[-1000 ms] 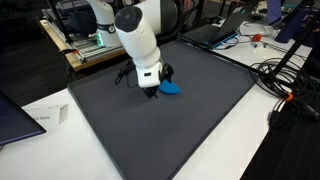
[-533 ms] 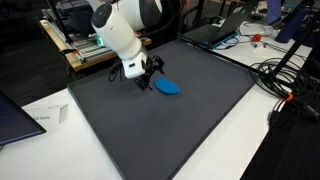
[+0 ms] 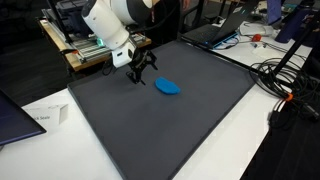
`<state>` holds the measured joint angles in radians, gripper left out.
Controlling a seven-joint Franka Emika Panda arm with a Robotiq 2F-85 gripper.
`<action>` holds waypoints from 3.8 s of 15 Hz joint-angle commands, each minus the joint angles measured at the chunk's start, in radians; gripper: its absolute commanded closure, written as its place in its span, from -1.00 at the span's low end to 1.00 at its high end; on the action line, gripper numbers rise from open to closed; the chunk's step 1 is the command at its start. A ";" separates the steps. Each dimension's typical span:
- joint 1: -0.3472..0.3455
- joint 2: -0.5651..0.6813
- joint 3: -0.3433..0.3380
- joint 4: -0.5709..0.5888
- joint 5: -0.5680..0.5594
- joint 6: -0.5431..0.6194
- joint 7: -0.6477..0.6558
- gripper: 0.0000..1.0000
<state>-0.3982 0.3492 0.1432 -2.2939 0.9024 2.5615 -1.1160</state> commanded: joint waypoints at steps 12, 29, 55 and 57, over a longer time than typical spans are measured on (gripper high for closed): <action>0.168 -0.303 0.111 -0.356 0.181 0.451 0.083 -1.00; 0.298 -0.290 0.132 -0.398 0.041 0.622 0.359 -1.00; 0.493 -0.212 -0.151 0.091 -1.082 -0.170 1.213 -1.00; 0.477 -0.167 -0.157 0.096 -1.089 -0.121 1.229 -1.00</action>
<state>0.1127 0.1084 -0.0203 -2.2288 -0.1950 2.3851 0.1140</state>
